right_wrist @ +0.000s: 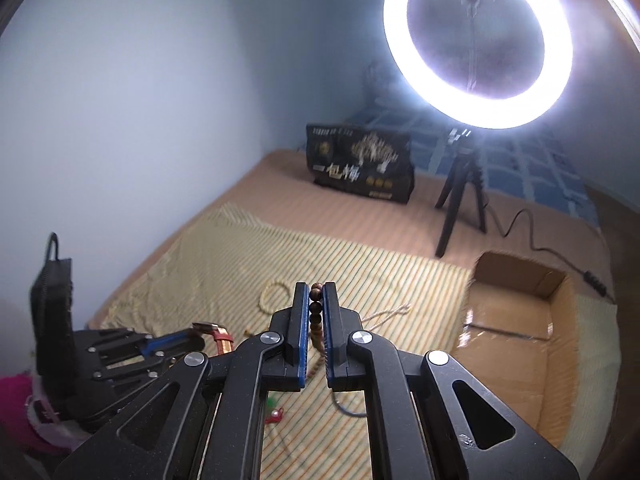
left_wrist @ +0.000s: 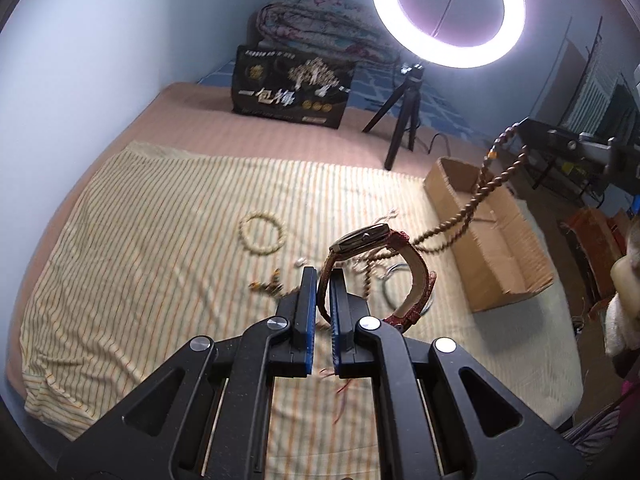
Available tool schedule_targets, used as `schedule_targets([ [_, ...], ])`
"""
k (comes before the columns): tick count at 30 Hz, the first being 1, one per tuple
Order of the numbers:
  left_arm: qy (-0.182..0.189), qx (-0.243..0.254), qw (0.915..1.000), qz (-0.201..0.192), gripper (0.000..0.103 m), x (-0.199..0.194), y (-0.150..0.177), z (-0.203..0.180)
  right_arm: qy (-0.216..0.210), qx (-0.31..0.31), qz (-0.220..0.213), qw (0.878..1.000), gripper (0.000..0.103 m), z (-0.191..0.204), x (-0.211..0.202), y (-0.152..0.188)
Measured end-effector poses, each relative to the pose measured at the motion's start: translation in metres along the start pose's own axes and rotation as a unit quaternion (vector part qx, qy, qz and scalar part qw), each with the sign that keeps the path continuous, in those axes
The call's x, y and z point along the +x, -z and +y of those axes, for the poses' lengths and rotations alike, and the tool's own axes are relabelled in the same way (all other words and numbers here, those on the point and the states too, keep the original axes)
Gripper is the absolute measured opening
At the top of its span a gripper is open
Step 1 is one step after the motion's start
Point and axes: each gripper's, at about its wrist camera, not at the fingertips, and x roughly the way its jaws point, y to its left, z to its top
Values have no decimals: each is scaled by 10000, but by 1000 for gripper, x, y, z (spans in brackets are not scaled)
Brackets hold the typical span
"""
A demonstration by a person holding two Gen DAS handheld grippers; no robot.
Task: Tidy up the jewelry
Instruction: 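Lift the watch with the left tool while the right tool carries the bead strand toward the box, then lower the watch into the cardboard box and open the left tool while the right tool releases the beads there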
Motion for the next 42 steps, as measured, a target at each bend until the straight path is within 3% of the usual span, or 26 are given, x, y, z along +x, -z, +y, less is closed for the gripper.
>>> schedule_targets([
  [14, 199, 198, 9992, -299, 4, -22, -31, -36, 539, -270, -684, 9958, 5, -5, -97, -48],
  [25, 355, 533, 9967, -503, 4, -39, -74, -75, 1014, -206, -1156, 9879, 5, -30, -163, -87],
  [34, 588, 772, 9946, -373, 4, -22, -97, -114, 1290, 0, -1248, 9838, 5, -65, -179, -99],
  [42, 723, 992, 9924, -106, 4, 21, -108, -151, 1380, 171, -1051, 9847, 5, -94, -161, -90],
])
